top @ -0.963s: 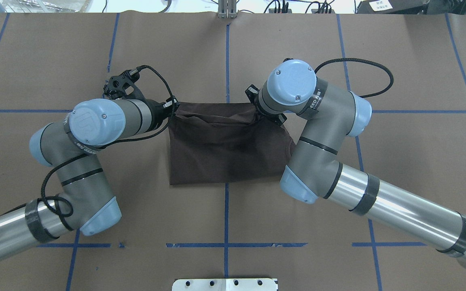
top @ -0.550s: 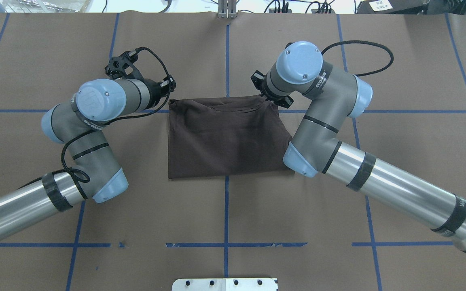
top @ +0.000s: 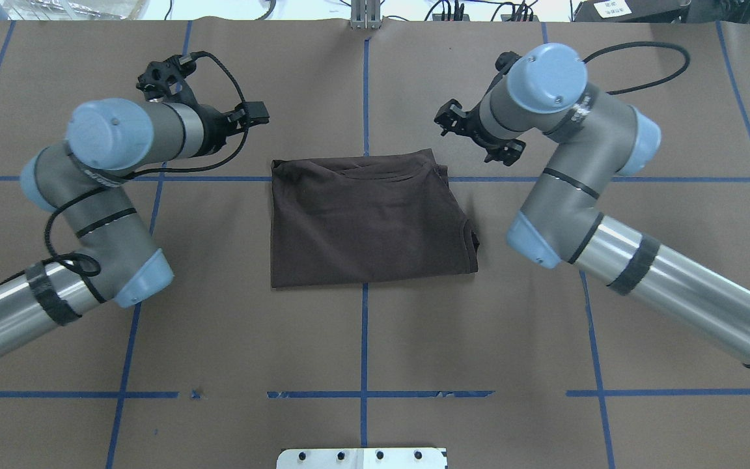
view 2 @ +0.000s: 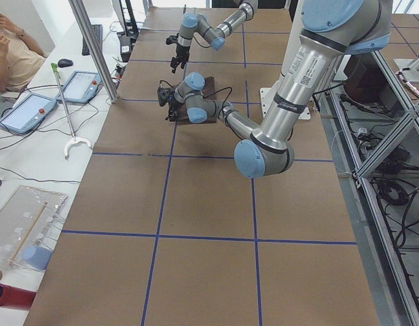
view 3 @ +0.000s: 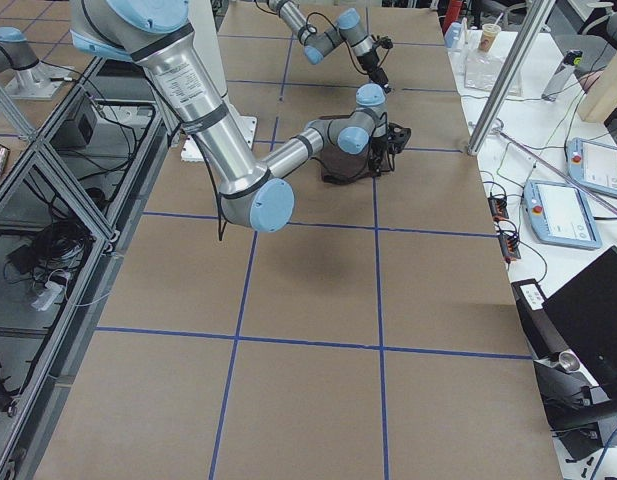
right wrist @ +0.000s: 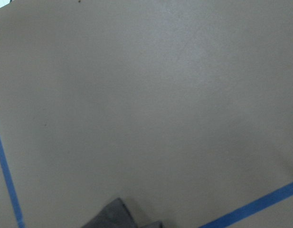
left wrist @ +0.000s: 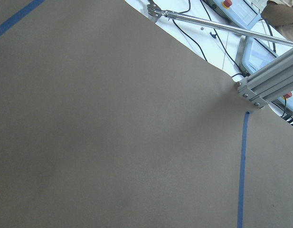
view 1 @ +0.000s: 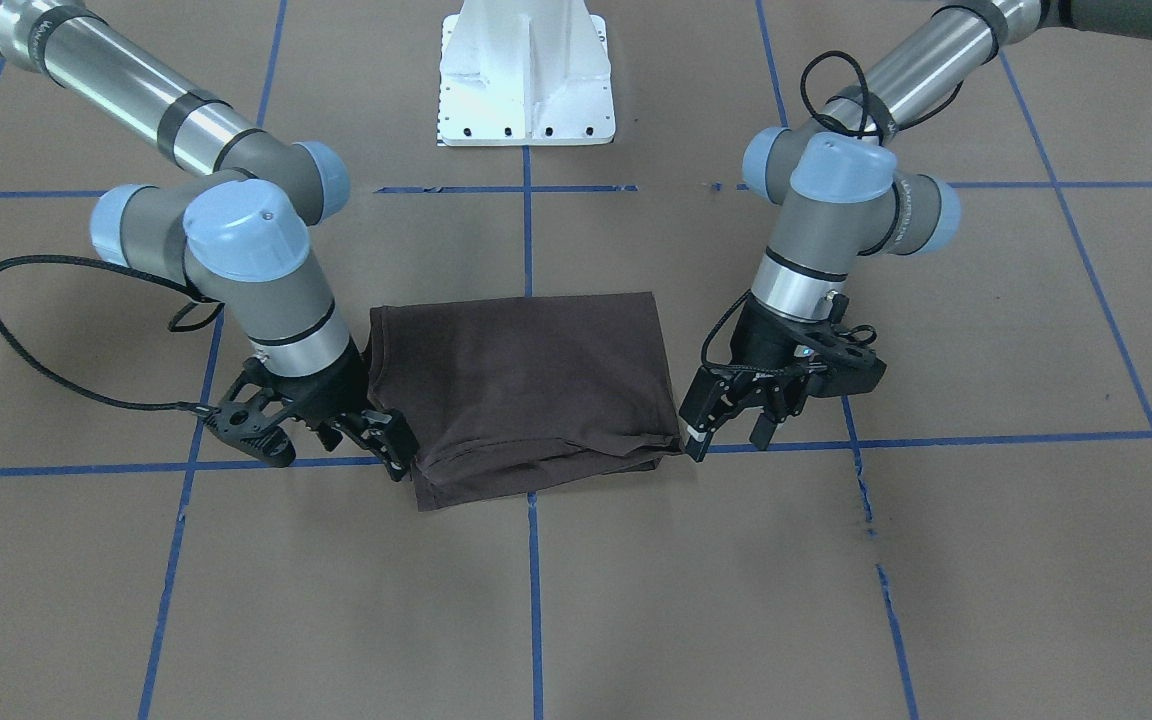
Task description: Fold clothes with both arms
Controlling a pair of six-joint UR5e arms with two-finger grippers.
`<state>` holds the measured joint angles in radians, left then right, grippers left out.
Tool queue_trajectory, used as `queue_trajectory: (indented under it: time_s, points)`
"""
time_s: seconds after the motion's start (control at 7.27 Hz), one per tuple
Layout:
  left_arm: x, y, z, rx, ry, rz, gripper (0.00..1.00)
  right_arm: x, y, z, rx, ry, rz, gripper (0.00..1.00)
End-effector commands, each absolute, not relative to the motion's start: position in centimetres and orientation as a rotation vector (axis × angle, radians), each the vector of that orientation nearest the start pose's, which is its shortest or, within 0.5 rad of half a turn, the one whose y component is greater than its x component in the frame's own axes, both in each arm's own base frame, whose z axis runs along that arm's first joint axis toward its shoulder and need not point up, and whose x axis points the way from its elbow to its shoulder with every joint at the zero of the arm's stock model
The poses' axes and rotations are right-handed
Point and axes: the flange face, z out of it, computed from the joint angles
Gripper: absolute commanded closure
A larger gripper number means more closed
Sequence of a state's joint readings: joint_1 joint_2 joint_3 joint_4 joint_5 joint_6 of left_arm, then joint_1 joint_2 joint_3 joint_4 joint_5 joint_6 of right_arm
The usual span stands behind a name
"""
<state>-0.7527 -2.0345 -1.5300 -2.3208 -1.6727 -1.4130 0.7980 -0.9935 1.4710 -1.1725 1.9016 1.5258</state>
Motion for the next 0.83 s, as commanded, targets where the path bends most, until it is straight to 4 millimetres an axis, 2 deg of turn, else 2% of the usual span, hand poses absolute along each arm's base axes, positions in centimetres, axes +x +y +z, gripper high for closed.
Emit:
queue_trajectory:
  time_s: [0.0, 0.14, 0.28, 0.41, 0.55, 0.69]
  points:
    - [27.6, -55.4, 41.0, 0.509, 0.977, -0.100, 0.00, -26.4, -59.4, 40.1, 0.087, -0.923, 0.383, 0.00]
    - [18.3, -56.8, 44.8, 0.551, 0.914, 0.040, 0.00, -17.7, -59.9, 43.7, 0.097, -0.940, 0.326, 0.00]
    - [9.9, -57.0, 48.7, 0.571, 0.859, 0.128, 0.00, -10.4, -60.2, 46.1, 0.108, -0.935, 0.266, 0.00]
    - [4.8, -56.5, 52.2, 0.580, 0.777, 0.199, 0.00, -5.4, -59.8, 48.5, 0.119, -0.883, 0.178, 0.00]
    - [-0.5, -55.7, 54.5, 0.567, 0.698, 0.231, 0.00, -1.3, -58.9, 50.9, 0.128, -0.831, 0.073, 0.00]
    - [-4.4, -55.3, 56.5, 0.486, 0.675, 0.251, 0.00, 2.4, -58.0, 52.2, 0.107, -0.800, 0.009, 0.00]
